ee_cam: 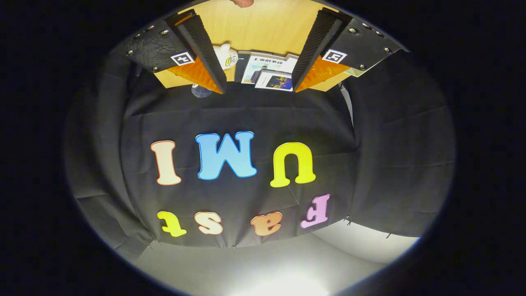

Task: Open the storage box then place both shoes into the box .Put the left shoe in first, then the right shoe, with the right side of both shoes facing outward in a uniform manner.

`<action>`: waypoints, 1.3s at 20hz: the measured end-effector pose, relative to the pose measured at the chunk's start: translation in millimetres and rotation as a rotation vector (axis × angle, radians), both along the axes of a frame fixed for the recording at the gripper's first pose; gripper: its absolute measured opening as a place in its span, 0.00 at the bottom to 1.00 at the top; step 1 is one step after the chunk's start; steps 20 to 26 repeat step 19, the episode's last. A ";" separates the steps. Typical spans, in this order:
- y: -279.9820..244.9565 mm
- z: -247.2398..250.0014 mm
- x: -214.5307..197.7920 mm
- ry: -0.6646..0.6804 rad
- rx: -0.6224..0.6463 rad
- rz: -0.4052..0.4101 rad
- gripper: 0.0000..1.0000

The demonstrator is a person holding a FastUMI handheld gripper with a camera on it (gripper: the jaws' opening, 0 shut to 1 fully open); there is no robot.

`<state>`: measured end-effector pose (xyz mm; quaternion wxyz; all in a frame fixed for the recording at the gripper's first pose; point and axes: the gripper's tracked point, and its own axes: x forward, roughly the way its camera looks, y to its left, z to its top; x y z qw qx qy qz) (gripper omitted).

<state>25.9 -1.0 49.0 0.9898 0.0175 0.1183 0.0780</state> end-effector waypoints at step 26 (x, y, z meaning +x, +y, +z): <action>2.4 19.1 6.9 -0.098 0.051 -0.008 0.97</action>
